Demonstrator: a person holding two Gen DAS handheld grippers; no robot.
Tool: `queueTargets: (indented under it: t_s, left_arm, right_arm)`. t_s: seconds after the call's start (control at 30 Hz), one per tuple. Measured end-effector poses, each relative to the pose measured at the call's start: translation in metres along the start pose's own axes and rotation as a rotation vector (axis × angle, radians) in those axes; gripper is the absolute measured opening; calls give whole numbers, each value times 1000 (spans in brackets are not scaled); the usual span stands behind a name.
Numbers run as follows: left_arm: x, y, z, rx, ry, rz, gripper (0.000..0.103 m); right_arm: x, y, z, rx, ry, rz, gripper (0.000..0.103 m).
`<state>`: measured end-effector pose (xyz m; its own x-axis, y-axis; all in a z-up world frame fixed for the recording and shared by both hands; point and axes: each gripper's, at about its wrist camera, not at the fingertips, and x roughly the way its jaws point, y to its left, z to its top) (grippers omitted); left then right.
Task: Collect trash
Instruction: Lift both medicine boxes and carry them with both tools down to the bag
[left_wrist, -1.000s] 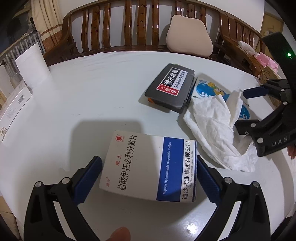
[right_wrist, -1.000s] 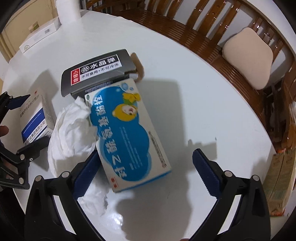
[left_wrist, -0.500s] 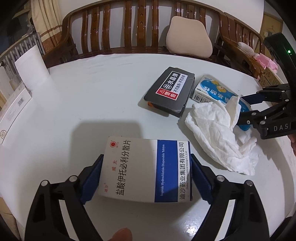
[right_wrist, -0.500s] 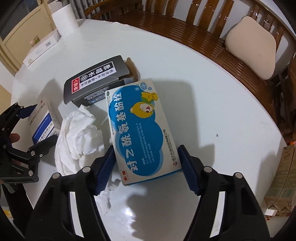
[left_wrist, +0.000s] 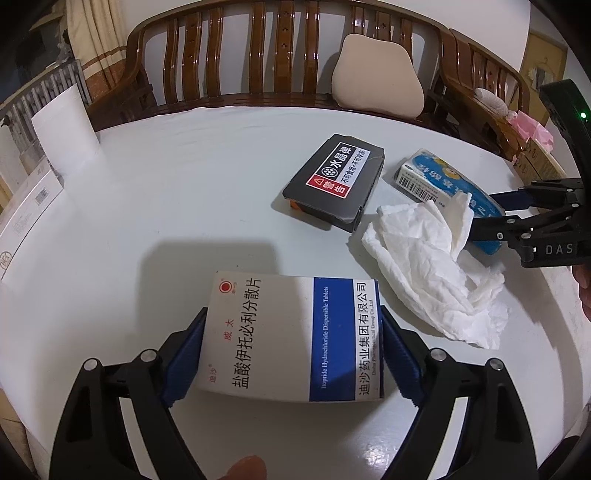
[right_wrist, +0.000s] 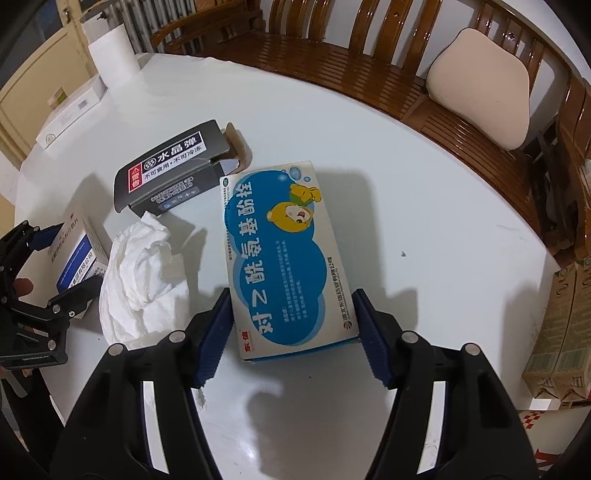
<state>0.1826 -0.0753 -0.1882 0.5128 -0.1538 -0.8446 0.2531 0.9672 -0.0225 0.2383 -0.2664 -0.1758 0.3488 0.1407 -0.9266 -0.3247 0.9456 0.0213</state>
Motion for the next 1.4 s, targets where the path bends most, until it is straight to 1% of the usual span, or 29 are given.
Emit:
queueTargets:
  t_s: [0.37,0.57,0.77,1.07,1.17,1.4]
  left_arm:
    - [-23,-2,5,6,-30,-1,83]
    - [-49,-6,7,9,-54,1,83]
    - [-81,-14,8,16,-78,-8,83]
    - [-136,-26,-4,46,-115,-17,83]
    - [-154,-30,-14,56,-124,-17,83]
    - [-188,-41,-51,75,-127,-13,83]
  right_arm:
    - [-26,2,-2,9,-50,-2,62]
    - [-60,8,-7,3,-92,1,62]
    - [-103,20,-16,-9,-137,14,62]
    - [-170,45,-49,-46,-196,28,62]
    - [-185,55,-63,-54,-203,36,62]
    - [-210,77,-100,-67,-207,37,62]
